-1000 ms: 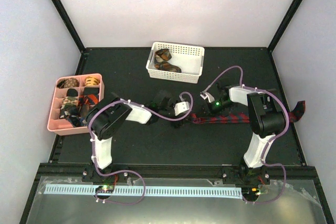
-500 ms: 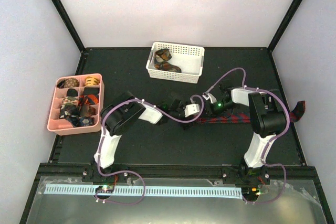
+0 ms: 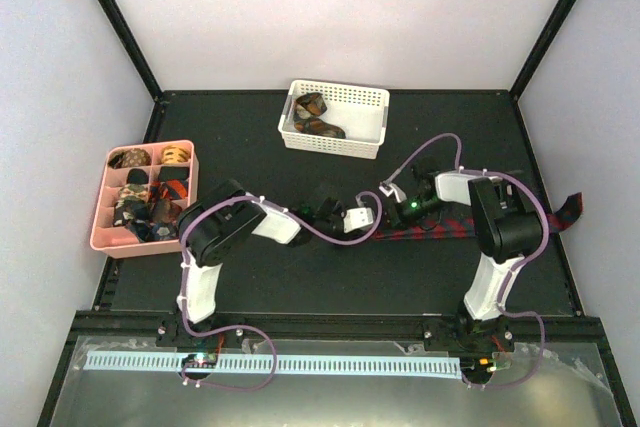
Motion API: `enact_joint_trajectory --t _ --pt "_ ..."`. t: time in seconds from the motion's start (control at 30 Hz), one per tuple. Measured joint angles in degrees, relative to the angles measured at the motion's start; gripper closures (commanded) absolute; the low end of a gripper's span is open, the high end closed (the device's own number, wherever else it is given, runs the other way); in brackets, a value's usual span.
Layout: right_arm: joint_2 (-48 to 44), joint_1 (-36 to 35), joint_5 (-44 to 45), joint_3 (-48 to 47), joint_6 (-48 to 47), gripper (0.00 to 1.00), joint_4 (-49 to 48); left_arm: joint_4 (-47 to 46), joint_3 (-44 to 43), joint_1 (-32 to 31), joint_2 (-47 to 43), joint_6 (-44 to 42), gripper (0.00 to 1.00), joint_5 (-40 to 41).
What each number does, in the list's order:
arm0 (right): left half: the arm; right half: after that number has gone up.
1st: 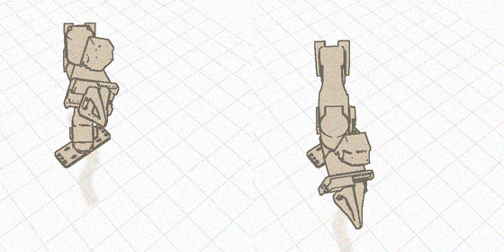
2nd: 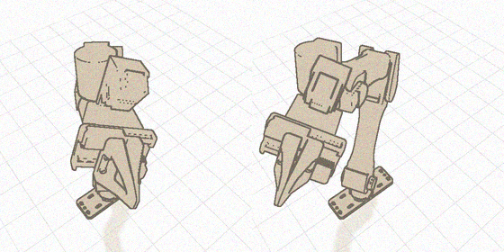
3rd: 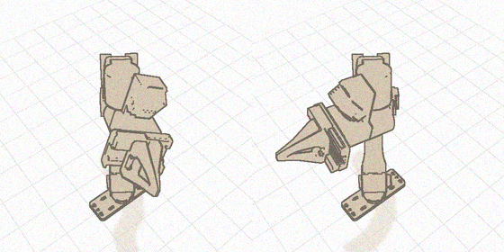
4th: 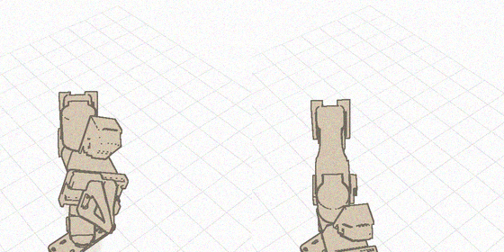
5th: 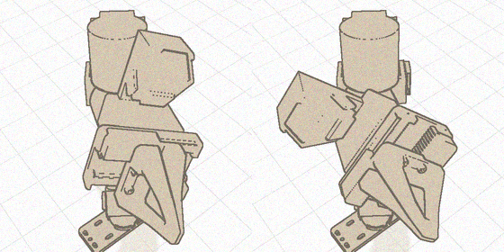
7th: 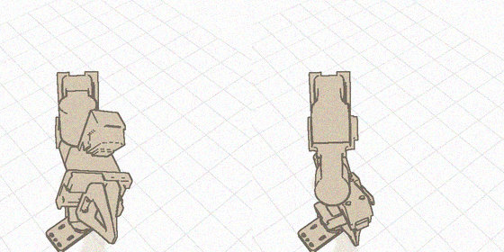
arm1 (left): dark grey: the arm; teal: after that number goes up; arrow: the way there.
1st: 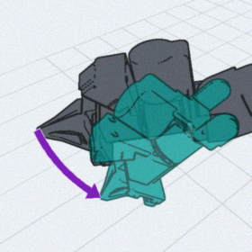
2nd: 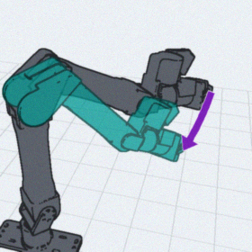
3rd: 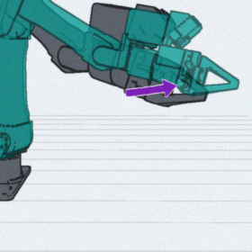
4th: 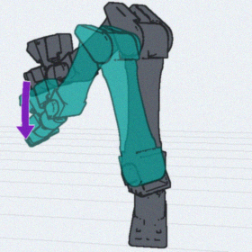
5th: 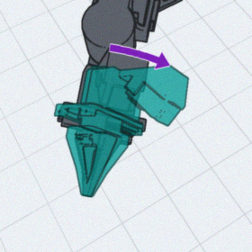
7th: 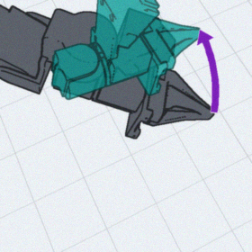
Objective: Roll the ties
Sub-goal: Roll the tie at the center of the board.
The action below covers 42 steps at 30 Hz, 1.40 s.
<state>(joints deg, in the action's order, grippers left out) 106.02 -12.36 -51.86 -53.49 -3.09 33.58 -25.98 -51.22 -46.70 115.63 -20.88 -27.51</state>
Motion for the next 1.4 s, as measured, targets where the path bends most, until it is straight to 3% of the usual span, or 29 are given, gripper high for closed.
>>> enact_joint_trajectory --t 0.23,0.43,0.53,0.83,1.1,1.4 --pt "0.26 -2.03 -0.74 0.5 -0.22 0.98 -0.63 0.22 2.71 0.5 -2.01 -0.79 0.63 -0.7" --pt "0.5 -1.97 0.94 1.29 0.02 0.98 -1.77 -1.2 3.48 1.27 -2.01 1.05 0.43 -1.46" --pt "0.07 -1.92 1.64 1.64 0.42 0.99 -2.08 -4.81 5.86 2.51 -2.25 2.4 0.41 -2.16" --pt "1.57 -4.66 2.67 -1.05 0.92 0.98 -2.6 -11.26 18.36 6.08 -9.66 6.45 0.18 -2.51" --pt "1.68 -4.92 3.89 -1.62 0.37 0.98 -1.53 -21.42 21.62 8.81 -8.13 11.45 0.11 -5.16" --pt "1.4 -4.26 4.31 -0.92 1.68 0.98 -0.44 -30.86 17.51 6.67 0.57 12.55 0.13 -7.74"
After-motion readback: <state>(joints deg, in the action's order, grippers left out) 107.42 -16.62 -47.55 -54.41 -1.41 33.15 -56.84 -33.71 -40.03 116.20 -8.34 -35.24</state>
